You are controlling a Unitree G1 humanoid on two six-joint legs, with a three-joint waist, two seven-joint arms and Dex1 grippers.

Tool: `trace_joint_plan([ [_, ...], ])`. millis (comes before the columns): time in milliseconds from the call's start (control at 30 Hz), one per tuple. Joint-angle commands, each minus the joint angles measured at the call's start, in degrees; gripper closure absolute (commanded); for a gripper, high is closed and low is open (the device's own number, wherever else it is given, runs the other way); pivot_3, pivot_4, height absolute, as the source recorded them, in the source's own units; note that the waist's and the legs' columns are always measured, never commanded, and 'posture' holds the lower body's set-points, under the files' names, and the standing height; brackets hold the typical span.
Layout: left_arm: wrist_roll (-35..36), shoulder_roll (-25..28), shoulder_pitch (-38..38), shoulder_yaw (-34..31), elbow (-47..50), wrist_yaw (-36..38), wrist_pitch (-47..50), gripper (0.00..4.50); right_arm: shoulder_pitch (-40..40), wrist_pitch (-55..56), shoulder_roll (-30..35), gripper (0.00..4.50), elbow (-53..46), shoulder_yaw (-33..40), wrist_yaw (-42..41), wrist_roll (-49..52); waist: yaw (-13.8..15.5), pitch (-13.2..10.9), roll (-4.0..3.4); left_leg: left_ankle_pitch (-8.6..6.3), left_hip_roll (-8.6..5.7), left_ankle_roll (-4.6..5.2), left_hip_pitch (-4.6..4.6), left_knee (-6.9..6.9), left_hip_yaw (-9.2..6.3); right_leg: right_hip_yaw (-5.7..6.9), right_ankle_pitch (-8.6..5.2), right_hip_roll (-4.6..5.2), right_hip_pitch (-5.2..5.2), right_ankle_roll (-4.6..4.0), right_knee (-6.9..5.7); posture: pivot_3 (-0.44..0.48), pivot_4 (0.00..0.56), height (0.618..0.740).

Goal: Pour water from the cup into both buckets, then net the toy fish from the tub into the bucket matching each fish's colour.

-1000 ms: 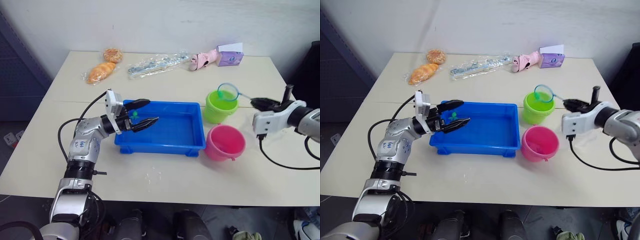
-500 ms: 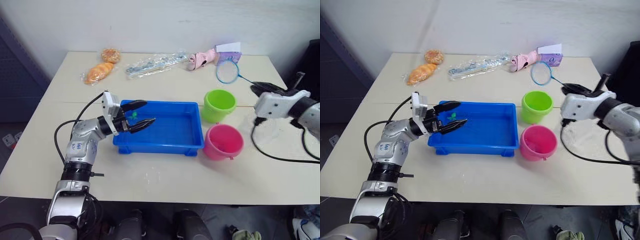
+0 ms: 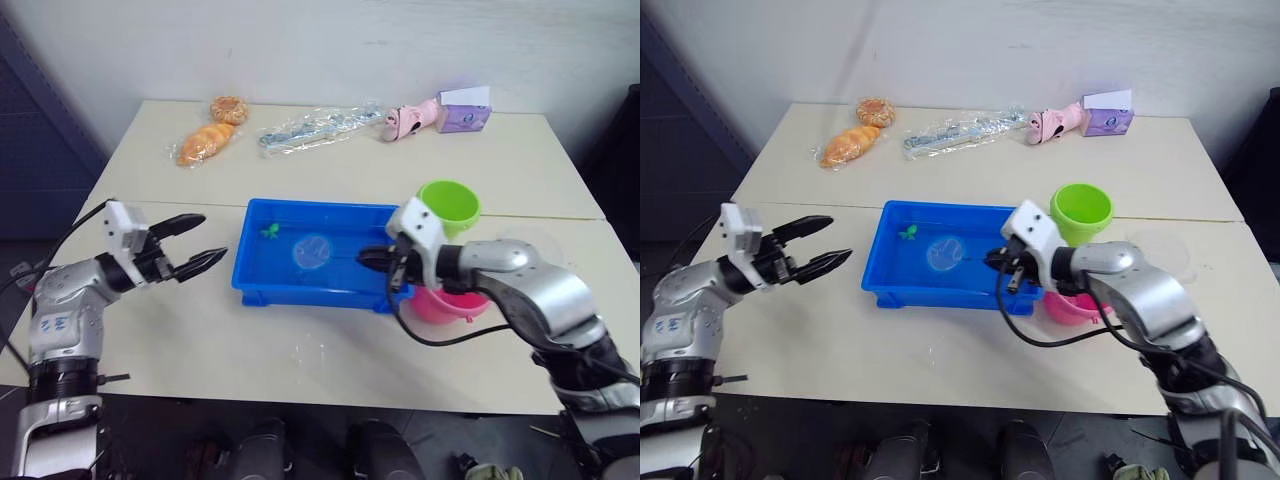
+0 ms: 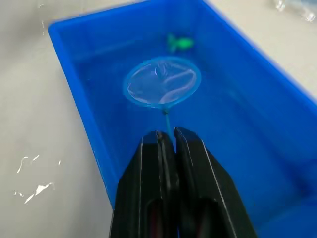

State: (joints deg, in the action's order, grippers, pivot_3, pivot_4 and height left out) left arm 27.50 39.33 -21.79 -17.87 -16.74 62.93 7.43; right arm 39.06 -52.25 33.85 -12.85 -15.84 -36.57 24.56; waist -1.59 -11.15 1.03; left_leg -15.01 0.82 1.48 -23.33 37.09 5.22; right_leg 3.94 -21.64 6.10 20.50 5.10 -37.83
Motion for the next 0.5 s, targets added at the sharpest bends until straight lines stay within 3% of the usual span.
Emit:
trace_joint_plan([
  [33, 1.0, 1.4, 1.2, -1.9, 2.7, -0.7, 0.1, 0.14, 4.3, -1.9, -3.0, 4.50, 5.0, -2.8, 2.5, -4.4, 0.1, 0.0, 0.00, 0.00, -0.03, 0.00, -0.03, -0.01, -0.01, 0.04, 0.00, 0.03, 0.01, 0.00, 0.01, 0.000, 0.150, 0.740],
  [500, 1.0, 1.2, 3.5, -1.5, 6.2, -2.0, 1.3, 0.14, 12.7, 10.4, -17.7, 4.50, 26.3, -3.9, 3.9, -13.7, -1.3, 0.0, 0.05, -0.04, -0.11, 0.05, -0.05, -0.12, 0.07, 0.11, 0.00, 0.09, 0.12, 0.01, -0.15, 0.000, 0.150, 0.740],
])
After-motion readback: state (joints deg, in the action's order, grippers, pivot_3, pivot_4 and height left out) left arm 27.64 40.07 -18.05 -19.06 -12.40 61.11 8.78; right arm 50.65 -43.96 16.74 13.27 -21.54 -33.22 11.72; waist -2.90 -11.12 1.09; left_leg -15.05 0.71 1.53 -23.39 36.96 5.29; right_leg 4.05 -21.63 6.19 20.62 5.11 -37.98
